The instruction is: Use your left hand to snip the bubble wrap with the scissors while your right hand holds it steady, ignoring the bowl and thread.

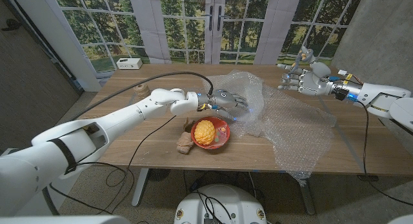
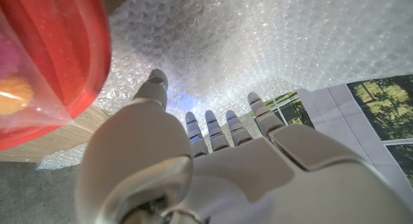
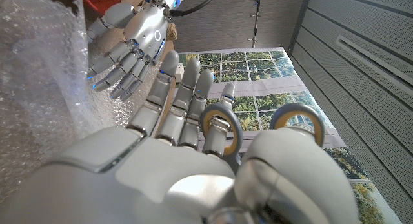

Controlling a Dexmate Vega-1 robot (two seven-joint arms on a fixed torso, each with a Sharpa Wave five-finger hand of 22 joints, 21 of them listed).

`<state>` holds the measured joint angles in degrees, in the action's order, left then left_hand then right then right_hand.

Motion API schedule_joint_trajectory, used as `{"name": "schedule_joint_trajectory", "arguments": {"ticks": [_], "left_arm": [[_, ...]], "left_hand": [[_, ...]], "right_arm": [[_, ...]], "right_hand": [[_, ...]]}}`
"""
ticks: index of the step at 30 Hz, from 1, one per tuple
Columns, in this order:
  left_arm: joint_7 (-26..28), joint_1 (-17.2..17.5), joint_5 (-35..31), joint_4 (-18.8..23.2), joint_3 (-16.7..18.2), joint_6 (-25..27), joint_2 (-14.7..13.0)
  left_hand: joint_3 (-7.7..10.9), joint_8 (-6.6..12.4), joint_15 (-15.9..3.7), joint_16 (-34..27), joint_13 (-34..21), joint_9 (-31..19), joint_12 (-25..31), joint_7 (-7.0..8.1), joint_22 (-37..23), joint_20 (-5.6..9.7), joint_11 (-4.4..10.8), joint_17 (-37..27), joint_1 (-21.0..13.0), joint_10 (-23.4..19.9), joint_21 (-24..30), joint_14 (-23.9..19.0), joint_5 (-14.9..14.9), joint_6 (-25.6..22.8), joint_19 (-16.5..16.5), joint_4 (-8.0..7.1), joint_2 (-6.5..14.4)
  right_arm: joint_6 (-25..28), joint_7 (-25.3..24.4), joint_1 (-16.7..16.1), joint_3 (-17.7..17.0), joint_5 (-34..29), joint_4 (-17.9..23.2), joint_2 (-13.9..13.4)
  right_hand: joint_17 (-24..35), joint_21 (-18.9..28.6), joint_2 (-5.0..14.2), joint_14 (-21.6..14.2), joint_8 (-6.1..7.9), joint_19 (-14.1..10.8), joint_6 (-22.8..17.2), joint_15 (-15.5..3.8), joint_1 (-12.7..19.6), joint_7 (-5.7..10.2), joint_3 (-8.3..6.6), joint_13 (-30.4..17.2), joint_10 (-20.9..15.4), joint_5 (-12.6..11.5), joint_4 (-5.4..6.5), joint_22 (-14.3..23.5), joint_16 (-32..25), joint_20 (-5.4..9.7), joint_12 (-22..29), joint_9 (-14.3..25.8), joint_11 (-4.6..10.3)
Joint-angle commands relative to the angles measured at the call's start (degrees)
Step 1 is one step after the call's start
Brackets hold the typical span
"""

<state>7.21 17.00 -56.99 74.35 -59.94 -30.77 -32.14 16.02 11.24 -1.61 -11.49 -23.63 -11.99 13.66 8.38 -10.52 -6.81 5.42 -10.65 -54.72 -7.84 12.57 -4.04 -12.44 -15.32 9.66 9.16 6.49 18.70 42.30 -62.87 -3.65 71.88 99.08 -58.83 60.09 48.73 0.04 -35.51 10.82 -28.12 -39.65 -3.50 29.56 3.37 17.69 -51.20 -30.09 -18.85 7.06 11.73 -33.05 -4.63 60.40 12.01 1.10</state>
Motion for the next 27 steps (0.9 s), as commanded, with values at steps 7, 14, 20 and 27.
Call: {"name": "schedule_joint_trajectory", "arguments": {"ticks": [7,14,20,27], "left_arm": [[5.5,-0.3,-2.4,-1.8,-2.3,2.9,0.6],[2.3,-1.2,1.0,-2.6,-2.4,0.2,0.6],[-0.7,-1.4,4.0,-3.5,-1.9,-0.8,1.2],[1.7,-1.0,2.4,-4.1,-2.2,0.3,1.8]], "left_hand": [[0.46,0.34,0.05,-0.6,0.0,0.0,0.4,-0.58,-0.4,-0.26,-0.24,-0.1,-1.0,-0.6,0.4,-1.4,-0.4,-0.4,0.9,-0.01,0.2],[-0.28,0.50,-0.48,-0.5,0.1,0.0,0.4,0.26,-0.5,0.20,0.21,-0.2,0.3,-0.5,0.3,-1.4,-0.1,-0.8,0.7,-0.57,-0.7],[-0.97,0.68,-0.27,-0.2,0.1,0.0,0.3,0.43,-0.5,0.13,0.23,-0.3,1.6,-0.1,0.2,-0.9,0.1,-1.4,0.3,-1.05,-1.3],[-0.98,0.45,-0.14,-0.4,0.2,0.0,0.5,-0.16,-0.5,-0.15,-0.09,-0.3,1.9,-0.6,0.2,-1.5,0.1,-0.9,0.3,-1.04,-1.2]], "right_arm": [[0.1,-0.6,0.2,-0.3,0.1,0.4,0.1],[0.4,-0.5,1.0,0.3,-0.1,0.2,0.0],[0.7,-0.5,2.0,1.2,-0.1,-0.2,0.0],[0.8,-0.7,2.1,1.2,0.1,-0.2,0.0]], "right_hand": [[0.3,-0.2,0.55,-0.5,0.36,0.3,5.7,-2.83,0.2,-5.97,0.38,-0.1,-0.4,-0.3,-0.09,0.1,0.1,-0.11,0.5,0.0,0.06],[0.3,-0.2,0.64,-0.5,0.40,0.3,5.5,-2.82,0.1,-5.99,0.41,-0.1,-0.4,-0.3,-0.01,0.1,0.1,-0.07,0.5,0.0,0.14],[0.4,-0.2,0.67,-0.6,0.36,0.4,5.6,-2.81,0.1,-5.95,0.42,-0.1,-0.4,-0.3,0.01,0.1,0.0,-0.08,0.6,0.0,0.19],[0.2,-0.3,0.69,-0.6,0.37,0.4,5.5,-2.76,0.1,-5.98,0.44,0.0,-0.5,-0.3,0.02,0.1,0.0,-0.11,0.6,0.0,0.21]]}}
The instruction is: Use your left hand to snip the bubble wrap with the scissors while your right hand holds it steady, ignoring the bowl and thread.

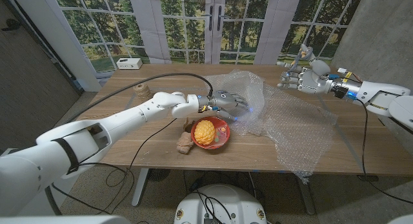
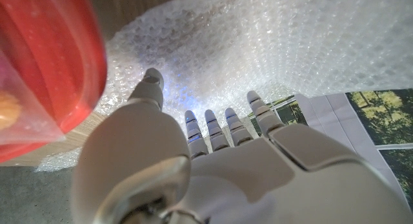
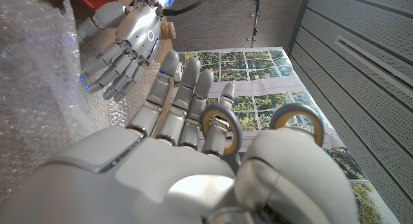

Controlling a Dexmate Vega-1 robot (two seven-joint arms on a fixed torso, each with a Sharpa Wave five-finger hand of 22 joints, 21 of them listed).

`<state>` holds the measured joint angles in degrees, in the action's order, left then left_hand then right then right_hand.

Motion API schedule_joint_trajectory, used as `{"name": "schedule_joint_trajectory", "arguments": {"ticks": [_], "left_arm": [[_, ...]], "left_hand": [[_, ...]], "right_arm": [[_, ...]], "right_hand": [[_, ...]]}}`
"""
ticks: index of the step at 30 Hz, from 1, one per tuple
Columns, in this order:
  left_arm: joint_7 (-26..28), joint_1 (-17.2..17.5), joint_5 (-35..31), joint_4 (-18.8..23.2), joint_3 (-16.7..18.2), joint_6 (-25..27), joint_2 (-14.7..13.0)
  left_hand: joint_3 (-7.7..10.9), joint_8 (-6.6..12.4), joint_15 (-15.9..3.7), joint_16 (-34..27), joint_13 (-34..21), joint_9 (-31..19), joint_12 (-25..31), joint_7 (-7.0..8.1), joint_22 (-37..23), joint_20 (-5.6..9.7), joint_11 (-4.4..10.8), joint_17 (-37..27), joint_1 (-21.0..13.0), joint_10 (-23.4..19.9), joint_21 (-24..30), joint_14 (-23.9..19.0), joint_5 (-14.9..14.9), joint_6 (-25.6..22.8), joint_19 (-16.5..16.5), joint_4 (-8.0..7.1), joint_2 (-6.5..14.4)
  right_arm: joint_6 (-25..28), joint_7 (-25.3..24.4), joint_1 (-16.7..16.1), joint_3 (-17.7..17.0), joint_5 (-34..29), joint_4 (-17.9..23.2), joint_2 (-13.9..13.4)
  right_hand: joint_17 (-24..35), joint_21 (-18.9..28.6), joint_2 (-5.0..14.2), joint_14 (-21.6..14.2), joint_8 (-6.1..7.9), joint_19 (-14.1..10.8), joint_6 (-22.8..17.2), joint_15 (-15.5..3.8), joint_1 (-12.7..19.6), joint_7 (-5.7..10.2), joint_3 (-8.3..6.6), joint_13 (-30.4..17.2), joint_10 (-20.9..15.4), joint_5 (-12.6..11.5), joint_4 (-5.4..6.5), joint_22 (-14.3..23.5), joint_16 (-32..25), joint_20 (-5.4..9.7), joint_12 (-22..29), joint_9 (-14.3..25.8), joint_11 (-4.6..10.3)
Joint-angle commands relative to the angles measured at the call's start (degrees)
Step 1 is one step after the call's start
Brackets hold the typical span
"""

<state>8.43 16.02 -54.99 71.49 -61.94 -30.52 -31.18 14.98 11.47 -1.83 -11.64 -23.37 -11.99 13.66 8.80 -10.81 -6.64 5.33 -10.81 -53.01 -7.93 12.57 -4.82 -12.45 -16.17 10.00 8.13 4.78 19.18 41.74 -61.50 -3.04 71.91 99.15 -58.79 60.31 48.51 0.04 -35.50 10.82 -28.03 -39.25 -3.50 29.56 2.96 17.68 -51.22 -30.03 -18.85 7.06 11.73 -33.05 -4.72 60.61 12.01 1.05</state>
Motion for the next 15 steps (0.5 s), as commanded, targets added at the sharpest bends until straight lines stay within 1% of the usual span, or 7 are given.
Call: {"name": "schedule_joint_trajectory", "arguments": {"ticks": [1,3,4,5,8,10,15], "left_arm": [[1.2,0.0,0.0,-1.5,-0.4,0.3,1.0],[1.8,0.0,-0.3,-1.6,-0.5,0.5,1.1],[2.4,-0.2,-0.9,-2.0,-0.8,0.6,1.3],[2.8,-0.3,-1.0,-2.3,-0.9,0.7,1.5],[3.0,-0.6,-1.0,-3.1,-1.4,0.8,2.0],[3.2,-0.8,-1.1,-3.5,-1.7,0.8,2.2],[2.9,-1.2,-0.6,-4.1,-2.2,0.9,2.6]], "left_hand": [[0.15,0.24,-0.21,-0.4,-0.1,0.0,0.7,-0.49,-0.2,-0.26,0.29,-0.1,0.0,-1.0,0.2,-1.2,0.1,-0.1,0.1,0.11,0.6],[0.45,0.23,-0.23,-0.6,-0.1,0.0,1.1,-0.49,-0.2,-0.14,0.71,-0.1,-0.5,-1.8,0.4,-2.1,0.0,0.0,0.5,0.44,0.8],[0.62,0.20,-0.66,-0.8,-0.1,0.0,1.2,-0.57,-0.2,-0.22,0.73,-0.1,-0.6,-2.1,0.5,-2.8,-0.1,0.1,0.7,0.46,1.1],[0.80,0.13,-0.52,-0.9,-0.1,0.0,1.3,-0.84,-0.3,-0.43,0.48,-0.2,-0.7,-2.4,0.5,-3.1,-0.1,0.3,0.8,0.46,1.4],[1.28,0.24,-1.64,-1.9,-0.2,0.0,1.8,-0.56,-0.3,-0.26,1.41,-0.3,-1.3,-3.6,0.9,-6.2,-0.2,0.2,1.8,0.77,1.7],[1.61,0.20,-1.52,-2.5,-0.2,0.0,1.9,-0.74,-0.3,-0.33,1.30,-0.4,-1.6,-3.9,1.3,-8.4,-0.2,0.4,3.0,0.89,1.9],[2.12,0.41,-1.61,-3.5,-0.6,0.0,2.8,-0.36,-0.4,-0.31,2.41,-0.4,-2.0,-6.0,1.9,-12.9,-0.2,0.2,4.6,1.07,1.7]], "right_arm": [[0.2,-0.3,0.6,0.5,0.0,-0.1,-0.2],[0.1,-0.2,0.5,0.4,0.0,-0.1,-0.1],[0.1,-0.3,0.4,0.2,0.0,0.0,-0.2],[-0.1,-0.2,0.3,0.1,-0.1,0.1,-0.2],[0.2,-0.4,0.1,-0.1,0.2,0.2,-0.2],[0.0,-0.3,0.0,-0.2,0.1,0.2,-0.3],[0.0,-0.2,0.0,-0.3,0.2,0.1,-0.3]], "right_hand": [[0.0,-0.1,0.69,-0.6,0.36,0.3,5.1,-2.74,0.1,-5.58,0.45,-0.1,-0.5,-0.4,0.03,0.1,0.0,-0.04,0.4,0.0,0.19],[0.0,-0.1,0.68,-0.6,0.38,0.4,5.1,-2.80,0.1,-5.57,0.47,0.1,-0.5,-0.4,0.03,0.1,0.1,-0.01,0.3,0.0,0.25],[0.0,-0.1,0.67,-0.5,0.37,0.4,5.1,-2.78,0.1,-5.57,0.48,0.1,-0.6,-0.3,0.04,0.1,0.1,-0.03,0.4,0.0,0.18],[0.0,-0.1,0.66,-0.5,0.36,0.4,5.1,-2.85,0.1,-5.58,0.49,0.0,-0.5,-0.3,0.04,0.1,0.1,-0.07,0.4,0.0,0.19],[0.1,-0.1,0.64,-0.6,0.36,0.4,5.1,-2.86,0.0,-5.55,0.52,-0.1,-0.5,-0.3,0.05,0.1,0.0,-0.05,0.4,0.0,0.15],[0.1,-0.1,0.63,-0.5,0.37,0.4,5.1,-2.87,0.0,-5.59,0.53,0.0,-0.5,-0.3,0.06,0.1,0.0,-0.06,0.4,0.0,0.16],[0.1,-0.2,0.67,-0.6,0.43,0.5,4.9,-2.87,0.0,-5.57,0.53,0.3,-0.7,-0.3,0.08,0.1,0.0,-0.10,0.4,0.0,0.14]]}}
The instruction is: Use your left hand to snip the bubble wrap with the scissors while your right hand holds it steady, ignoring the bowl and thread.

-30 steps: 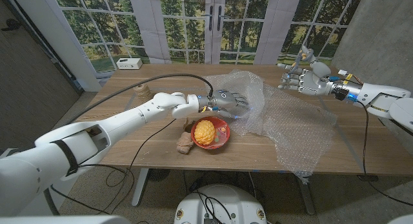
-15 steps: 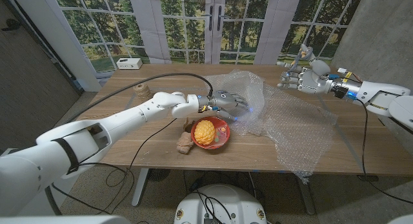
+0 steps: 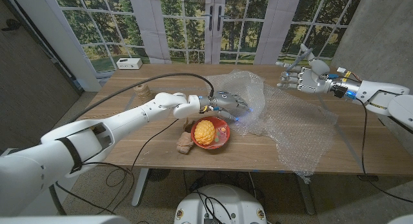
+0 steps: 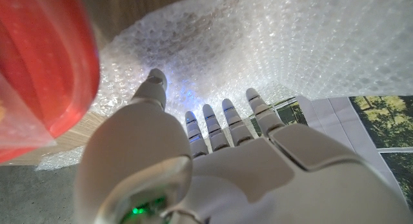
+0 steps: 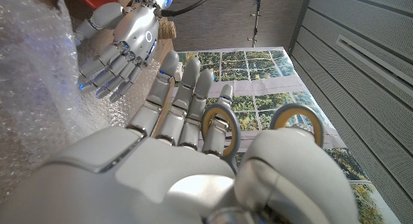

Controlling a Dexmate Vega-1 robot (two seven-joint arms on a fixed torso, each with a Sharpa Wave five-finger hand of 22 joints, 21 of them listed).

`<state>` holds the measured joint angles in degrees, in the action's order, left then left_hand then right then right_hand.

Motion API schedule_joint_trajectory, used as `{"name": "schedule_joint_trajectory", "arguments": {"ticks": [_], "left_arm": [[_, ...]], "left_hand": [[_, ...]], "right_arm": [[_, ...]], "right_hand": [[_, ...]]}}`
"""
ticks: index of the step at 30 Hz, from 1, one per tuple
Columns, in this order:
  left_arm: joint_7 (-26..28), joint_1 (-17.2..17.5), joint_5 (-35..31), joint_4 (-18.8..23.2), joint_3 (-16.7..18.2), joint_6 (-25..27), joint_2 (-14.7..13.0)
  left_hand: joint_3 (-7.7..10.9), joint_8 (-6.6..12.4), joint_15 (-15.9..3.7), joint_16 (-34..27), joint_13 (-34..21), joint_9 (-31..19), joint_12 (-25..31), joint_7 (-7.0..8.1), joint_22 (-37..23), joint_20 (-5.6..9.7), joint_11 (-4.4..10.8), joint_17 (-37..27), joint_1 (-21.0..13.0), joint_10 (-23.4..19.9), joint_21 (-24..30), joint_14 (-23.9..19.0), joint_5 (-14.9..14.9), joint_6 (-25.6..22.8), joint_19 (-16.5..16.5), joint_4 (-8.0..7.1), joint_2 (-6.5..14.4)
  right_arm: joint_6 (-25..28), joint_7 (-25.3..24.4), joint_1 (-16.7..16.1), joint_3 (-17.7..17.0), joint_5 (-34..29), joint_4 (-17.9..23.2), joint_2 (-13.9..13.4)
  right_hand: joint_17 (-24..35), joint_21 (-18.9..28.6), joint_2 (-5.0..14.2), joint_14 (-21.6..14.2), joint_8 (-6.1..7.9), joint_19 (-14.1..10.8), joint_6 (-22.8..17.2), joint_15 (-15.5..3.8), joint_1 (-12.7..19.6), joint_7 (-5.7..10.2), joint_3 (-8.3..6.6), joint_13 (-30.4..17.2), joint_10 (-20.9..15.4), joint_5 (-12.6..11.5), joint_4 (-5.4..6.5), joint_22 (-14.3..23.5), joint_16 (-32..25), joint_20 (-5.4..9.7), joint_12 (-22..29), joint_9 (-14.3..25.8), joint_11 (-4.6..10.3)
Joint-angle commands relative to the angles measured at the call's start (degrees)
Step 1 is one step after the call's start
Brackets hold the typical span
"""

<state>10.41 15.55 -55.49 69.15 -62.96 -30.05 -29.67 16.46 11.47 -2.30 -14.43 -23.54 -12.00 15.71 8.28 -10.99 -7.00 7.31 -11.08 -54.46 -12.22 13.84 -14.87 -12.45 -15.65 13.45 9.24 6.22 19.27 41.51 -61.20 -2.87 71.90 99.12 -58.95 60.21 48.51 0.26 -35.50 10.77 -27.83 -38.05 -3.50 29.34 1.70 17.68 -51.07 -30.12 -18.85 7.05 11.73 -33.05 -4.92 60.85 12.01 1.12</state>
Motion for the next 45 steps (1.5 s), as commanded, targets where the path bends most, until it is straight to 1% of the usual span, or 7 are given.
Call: {"name": "schedule_joint_trajectory", "arguments": {"ticks": [1,9,16,31,39,41,45], "left_arm": [[0.9,-0.8,-0.1,-1.7,-1.2,0.5,1.1],[-0.1,-1.0,0.5,-1.5,-1.6,0.3,0.9],[-1.3,-0.8,1.3,-1.3,-1.7,0.4,0.8],[-2.6,-0.6,1.9,-1.2,-1.6,0.4,0.7],[-0.9,0.4,2.3,-0.7,-0.9,0.8,0.3],[0.2,0.6,2.4,-1.0,-0.7,0.5,0.3],[1.1,1.0,3.0,-1.0,-0.2,0.5,0.2]], "left_hand": [[0.75,0.51,-1.23,-0.9,-0.5,0.0,1.2,0.36,-0.2,-0.02,1.17,-0.1,-0.5,-2.6,0.6,-3.9,-0.2,-0.5,1.2,-0.12,0.3],[1.29,1.36,-5.80,-1.8,-1.7,0.0,2.8,0.75,-0.3,0.19,2.36,0.3,-0.4,-6.1,0.9,-10.6,-0.1,-2.8,2.2,-0.10,-0.4],[1.98,1.81,-8.20,-2.5,-2.7,0.0,4.5,0.72,-0.3,0.89,3.55,0.5,-0.3,-10.2,1.3,-16.3,-0.1,-4.4,3.4,-0.16,-0.5],[3.66,3.03,-10.10,-3.0,-4.4,0.0,6.5,1.30,-0.1,2.76,4.48,0.6,-2.2,-15.3,2.2,-24.3,-0.2,-8.4,6.4,0.59,-0.6],[4.81,6.58,-11.00,-5.0,-6.6,-0.6,9.4,-0.03,-0.2,2.77,4.43,-0.8,-5.6,-22.8,2.3,-29.8,0.0,-18.2,7.3,0.48,1.8],[5.34,7.27,-10.71,-5.1,-7.2,-1.0,10.0,-0.26,-0.2,2.12,4.44,-1.0,-5.5,-24.5,2.2,-30.4,0.1,-20.0,7.1,-0.34,3.2],[5.97,8.18,-10.51,-5.0,-7.8,-1.4,10.8,-0.33,-0.3,2.29,4.45,-0.9,-4.6,-26.5,2.4,-31.2,0.3,-22.1,7.5,-1.51,4.4]], "right_arm": [[0.0,0.1,-0.2,-0.4,0.2,0.1,-0.2],[0.0,0.1,-0.3,-0.6,0.4,0.0,0.0],[-0.2,0.3,-0.2,-0.5,0.1,-0.1,0.0],[0.1,0.1,-0.3,-0.7,0.5,0.2,0.0],[-0.3,-0.2,-0.9,-1.0,0.2,0.8,0.1],[-0.3,-0.2,-1.0,-1.1,0.2,0.9,0.1],[-0.4,-0.5,-1.3,-1.4,0.1,1.3,0.0]], "right_hand": [[0.2,-0.2,0.45,-0.7,0.48,0.3,3.7,-2.91,0.2,-4.27,0.53,0.1,-0.6,-0.3,0.08,0.1,0.0,0.15,0.2,0.0,0.09],[0.3,-0.2,0.48,-0.8,0.48,0.2,3.5,-2.89,0.2,-4.27,0.54,0.0,-0.7,-0.4,0.08,0.1,-0.1,0.15,0.3,0.0,0.10],[0.3,-0.3,0.45,-0.7,0.45,0.2,3.6,-2.85,0.2,-4.28,0.56,0.0,-0.7,-0.4,0.07,0.1,-0.1,0.11,0.3,0.0,0.06],[0.2,-0.4,0.46,-0.6,0.41,0.3,3.5,-2.96,0.2,-4.30,0.57,0.1,-0.6,-0.4,0.06,0.1,0.0,0.23,0.4,0.0,0.13],[0.2,-0.4,0.43,-0.6,0.36,0.3,3.6,-2.87,0.2,-4.26,0.60,0.1,-0.6,-0.4,0.08,0.1,0.0,0.16,0.4,0.0,0.09],[0.2,-0.4,0.44,-0.7,0.38,0.3,3.5,-2.87,0.2,-4.25,0.60,0.1,-0.6,-0.4,0.08,0.0,0.0,0.16,0.4,0.0,0.16],[0.3,-0.4,0.47,-0.6,0.38,0.3,3.5,-2.99,0.2,-4.28,0.59,0.1,-0.6,-0.4,0.08,0.0,0.0,0.17,0.4,0.0,0.11]]}}
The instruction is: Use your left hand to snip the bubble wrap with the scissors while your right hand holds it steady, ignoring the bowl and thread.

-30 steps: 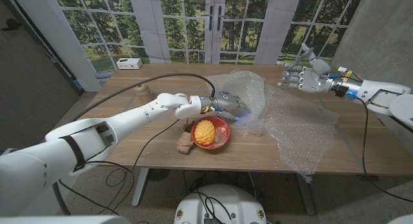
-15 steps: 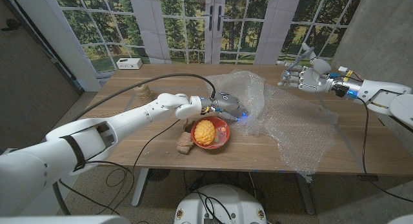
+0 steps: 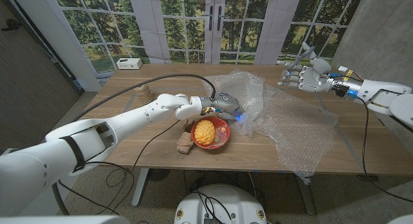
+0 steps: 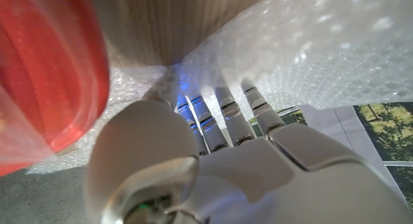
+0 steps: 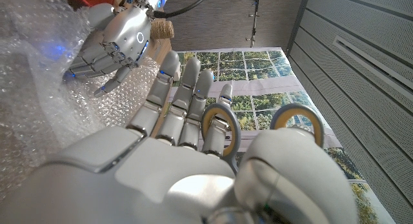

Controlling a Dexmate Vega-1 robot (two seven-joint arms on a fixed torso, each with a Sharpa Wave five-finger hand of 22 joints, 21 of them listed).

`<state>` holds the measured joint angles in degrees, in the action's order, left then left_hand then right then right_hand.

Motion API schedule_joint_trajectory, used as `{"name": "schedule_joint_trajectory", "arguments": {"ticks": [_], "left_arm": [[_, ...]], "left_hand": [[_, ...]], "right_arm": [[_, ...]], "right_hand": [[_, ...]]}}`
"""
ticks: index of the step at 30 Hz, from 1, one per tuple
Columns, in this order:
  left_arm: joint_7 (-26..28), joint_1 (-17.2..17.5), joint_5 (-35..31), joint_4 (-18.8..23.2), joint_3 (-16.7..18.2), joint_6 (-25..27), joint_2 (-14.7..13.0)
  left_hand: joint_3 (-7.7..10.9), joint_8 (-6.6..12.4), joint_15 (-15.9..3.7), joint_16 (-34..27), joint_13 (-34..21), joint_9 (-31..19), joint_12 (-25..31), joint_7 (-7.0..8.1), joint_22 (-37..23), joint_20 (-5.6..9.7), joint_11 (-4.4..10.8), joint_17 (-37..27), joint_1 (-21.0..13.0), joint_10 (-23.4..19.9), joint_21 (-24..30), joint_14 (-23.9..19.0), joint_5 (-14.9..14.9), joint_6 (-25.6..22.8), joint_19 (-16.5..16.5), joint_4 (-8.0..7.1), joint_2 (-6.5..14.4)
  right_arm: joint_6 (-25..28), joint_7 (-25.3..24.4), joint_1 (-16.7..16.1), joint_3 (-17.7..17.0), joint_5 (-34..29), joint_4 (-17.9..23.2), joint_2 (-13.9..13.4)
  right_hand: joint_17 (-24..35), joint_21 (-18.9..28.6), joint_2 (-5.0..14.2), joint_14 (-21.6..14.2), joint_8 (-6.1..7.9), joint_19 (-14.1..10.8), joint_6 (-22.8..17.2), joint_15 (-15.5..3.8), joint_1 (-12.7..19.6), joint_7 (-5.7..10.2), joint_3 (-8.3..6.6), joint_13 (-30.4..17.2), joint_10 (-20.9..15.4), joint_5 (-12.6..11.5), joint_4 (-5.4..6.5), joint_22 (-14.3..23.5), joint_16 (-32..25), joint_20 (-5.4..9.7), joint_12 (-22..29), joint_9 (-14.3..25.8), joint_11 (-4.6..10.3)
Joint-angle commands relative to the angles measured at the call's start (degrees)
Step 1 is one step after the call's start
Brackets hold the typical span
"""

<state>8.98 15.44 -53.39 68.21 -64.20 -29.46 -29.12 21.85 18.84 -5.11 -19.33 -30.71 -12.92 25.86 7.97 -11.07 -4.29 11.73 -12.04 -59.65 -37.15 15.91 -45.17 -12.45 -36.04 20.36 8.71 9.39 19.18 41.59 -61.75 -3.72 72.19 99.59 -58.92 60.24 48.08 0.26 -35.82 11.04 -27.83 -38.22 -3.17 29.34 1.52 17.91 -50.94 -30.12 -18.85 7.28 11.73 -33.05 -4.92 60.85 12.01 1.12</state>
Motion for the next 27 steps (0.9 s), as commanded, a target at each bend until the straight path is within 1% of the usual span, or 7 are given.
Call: {"name": "schedule_joint_trajectory", "arguments": {"ticks": [1,5,10,12,18,24,27], "left_arm": [[2.9,1.2,1.0,-0.1,1.2,0.0,-0.3],[4.5,2.0,1.5,0.3,2.0,0.8,-0.6],[4.8,3.2,3.1,0.9,3.5,3.0,-0.5],[5.0,3.7,4.2,0.9,4.2,3.7,-0.3],[1.2,5.2,12.0,0.9,7.1,4.7,0.6],[-2.1,6.4,18.8,0.8,9.5,5.3,1.5],[-3.0,7.1,21.1,1.1,10.5,6.5,1.9]], "left_hand": [[0.77,1.04,-7.48,0.0,-0.8,-0.6,0.9,-0.16,-0.2,-0.36,0.06,0.1,1.3,-2.2,0.4,-1.2,0.5,-2.3,0.7,-1.68,1.6],[2.81,1.94,-7.83,0.5,-1.6,-0.9,1.6,-0.54,-0.2,-0.36,0.03,0.2,2.7,-4.1,0.6,-2.3,0.7,-5.0,1.2,-3.83,2.7],[5.27,2.27,-8.20,0.0,-2.5,-1.5,2.2,-1.00,-0.3,-0.37,0.01,-0.2,2.5,-5.7,0.7,-4.5,0.9,-5.7,1.5,-4.91,2.7],[5.55,2.30,-8.24,-0.5,-2.7,-1.6,2.3,-1.17,-0.3,-0.47,0.00,-0.6,2.4,-5.9,0.8,-5.4,1.0,-5.7,1.7,-5.04,2.7],[7.57,2.48,-8.50,-2.3,-5.7,-3.0,5.5,-3.12,-0.5,-0.64,-0.08,-2.8,0.4,-8.2,1.2,-8.7,1.8,-6.7,2.2,-4.14,2.3],[7.89,2.61,-8.23,-3.9,-7.8,-4.0,7.8,-4.17,-0.6,-0.57,-0.13,-4.9,-0.2,-9.7,1.9,-11.0,2.0,-7.7,3.2,-3.68,2.0],[8.28,2.64,-8.49,-4.4,-8.8,-4.5,8.9,-4.49,-0.7,-0.27,-0.43,-5.8,-1.0,-10.4,2.4,-11.8,1.9,-8.2,4.0,-2.81,1.9]], "right_arm": [[-0.4,-0.5,-0.8,-0.5,-0.3,0.9,-0.1],[-0.6,-0.4,-0.8,-0.5,-0.4,1.0,0.0],[-0.5,-0.4,-0.8,-0.4,-0.2,0.9,0.2],[-0.8,-0.2,-0.7,-0.3,-0.4,0.9,0.3],[-1.3,0.2,-0.8,-0.1,-0.4,0.7,0.7],[-2.0,0.3,-1.4,-0.5,-0.4,0.8,1.0],[-2.6,0.6,-1.6,-0.6,-0.7,0.7,1.2]], "right_hand": [[0.2,0.0,0.48,-0.3,0.12,0.3,3.7,-3.23,0.2,-4.10,0.35,0.0,-0.6,-0.4,-0.15,0.0,0.0,0.18,0.4,0.0,0.10],[0.1,0.0,0.51,-0.3,0.12,0.3,3.7,-3.28,0.2,-4.08,0.34,-0.1,-0.6,-0.4,-0.15,0.0,0.0,0.12,0.5,0.0,0.13],[0.2,-0.1,0.53,-0.3,0.12,0.3,3.7,-3.26,0.2,-4.09,0.34,-0.1,-0.6,-0.4,-0.14,0.0,0.0,0.12,0.5,0.0,0.04],[0.3,-0.1,0.55,-0.3,0.12,0.3,3.7,-3.27,0.2,-4.07,0.33,-0.1,-0.6,-0.4,-0.14,0.0,-0.1,0.10,0.5,0.0,0.15],[0.1,-0.1,0.57,-0.3,0.11,0.3,3.6,-3.38,0.2,-4.04,0.33,0.1,-0.7,-0.4,-0.15,0.0,0.0,0.08,0.5,0.0,0.19],[0.2,-0.2,0.56,-0.3,0.11,0.3,3.6,-3.34,0.2,-4.05,0.34,0.0,-0.6,-0.4,-0.15,0.0,-0.1,0.10,0.5,0.0,0.11],[0.1,-0.2,0.58,-0.3,0.10,0.4,3.7,-3.30,0.2,-4.05,0.34,0.1,-0.7,-0.4,-0.14,0.0,0.0,0.02,0.5,0.0,0.12]]}}
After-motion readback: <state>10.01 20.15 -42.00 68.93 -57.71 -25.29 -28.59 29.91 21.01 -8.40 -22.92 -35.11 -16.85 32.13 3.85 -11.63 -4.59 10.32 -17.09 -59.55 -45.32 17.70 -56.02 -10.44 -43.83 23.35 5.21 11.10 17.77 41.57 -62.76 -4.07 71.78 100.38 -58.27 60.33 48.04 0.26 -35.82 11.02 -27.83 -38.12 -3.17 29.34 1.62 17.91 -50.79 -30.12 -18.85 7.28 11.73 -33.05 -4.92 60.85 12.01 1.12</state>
